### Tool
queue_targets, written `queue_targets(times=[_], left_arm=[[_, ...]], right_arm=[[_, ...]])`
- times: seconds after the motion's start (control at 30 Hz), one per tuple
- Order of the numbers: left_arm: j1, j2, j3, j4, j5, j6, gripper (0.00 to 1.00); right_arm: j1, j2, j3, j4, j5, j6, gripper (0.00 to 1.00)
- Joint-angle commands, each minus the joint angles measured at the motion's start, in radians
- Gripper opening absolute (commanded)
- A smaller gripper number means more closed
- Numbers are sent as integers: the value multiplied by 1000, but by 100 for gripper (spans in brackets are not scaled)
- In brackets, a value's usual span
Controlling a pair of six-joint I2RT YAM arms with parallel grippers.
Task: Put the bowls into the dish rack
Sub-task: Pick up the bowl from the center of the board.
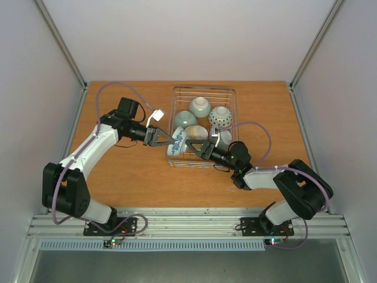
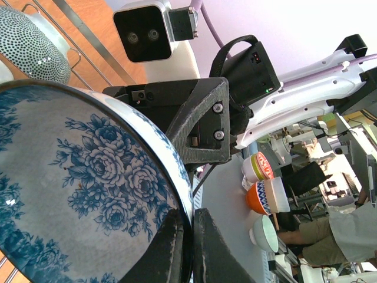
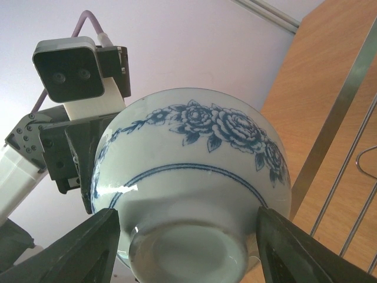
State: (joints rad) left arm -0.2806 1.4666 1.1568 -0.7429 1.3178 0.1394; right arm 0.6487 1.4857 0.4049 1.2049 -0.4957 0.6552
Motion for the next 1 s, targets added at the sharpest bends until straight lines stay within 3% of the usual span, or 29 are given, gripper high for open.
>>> queue_targets(times=[0.0, 0.97], left_arm=[[-4, -11, 13, 24, 34, 23, 0], [0, -9, 17, 23, 35, 27, 0]], right_arm=[[6, 1, 0, 59, -38, 3, 65], [32, 47, -14, 96, -37, -3, 60]])
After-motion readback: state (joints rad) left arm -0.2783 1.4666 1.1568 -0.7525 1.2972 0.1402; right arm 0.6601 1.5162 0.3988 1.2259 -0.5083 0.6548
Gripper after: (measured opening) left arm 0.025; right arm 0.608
